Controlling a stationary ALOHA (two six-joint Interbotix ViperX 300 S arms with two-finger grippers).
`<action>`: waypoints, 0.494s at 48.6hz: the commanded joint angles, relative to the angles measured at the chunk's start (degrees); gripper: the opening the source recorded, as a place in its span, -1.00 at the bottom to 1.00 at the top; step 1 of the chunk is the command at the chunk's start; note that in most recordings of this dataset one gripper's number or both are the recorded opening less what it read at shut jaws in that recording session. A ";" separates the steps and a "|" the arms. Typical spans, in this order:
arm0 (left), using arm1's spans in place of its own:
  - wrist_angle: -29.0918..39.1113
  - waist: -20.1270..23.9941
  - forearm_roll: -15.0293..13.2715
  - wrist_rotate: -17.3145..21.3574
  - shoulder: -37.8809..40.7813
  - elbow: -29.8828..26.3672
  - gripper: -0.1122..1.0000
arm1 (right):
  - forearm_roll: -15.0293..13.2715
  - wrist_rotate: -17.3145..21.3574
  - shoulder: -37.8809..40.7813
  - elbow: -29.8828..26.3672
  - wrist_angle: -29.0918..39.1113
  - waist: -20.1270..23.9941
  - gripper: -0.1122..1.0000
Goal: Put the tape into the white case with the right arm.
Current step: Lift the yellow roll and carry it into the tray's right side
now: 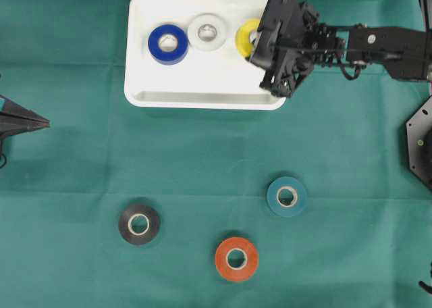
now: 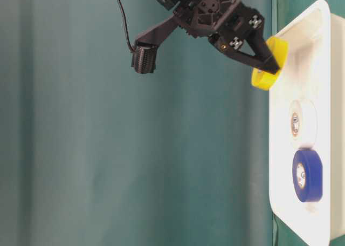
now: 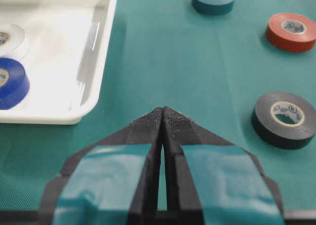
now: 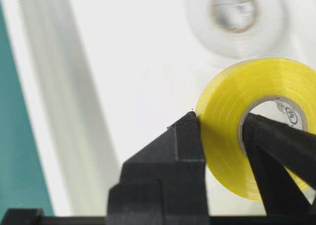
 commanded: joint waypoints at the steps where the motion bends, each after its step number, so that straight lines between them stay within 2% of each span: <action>1: -0.35 0.09 0.00 0.00 0.44 -0.62 -0.79 | -0.09 -0.09 -1.58 -1.05 -1.58 -1.41 -0.77; 24: -0.26 0.09 0.00 0.00 0.44 -0.62 -0.79 | -0.09 -0.26 -1.58 -0.26 -2.55 -2.81 -0.75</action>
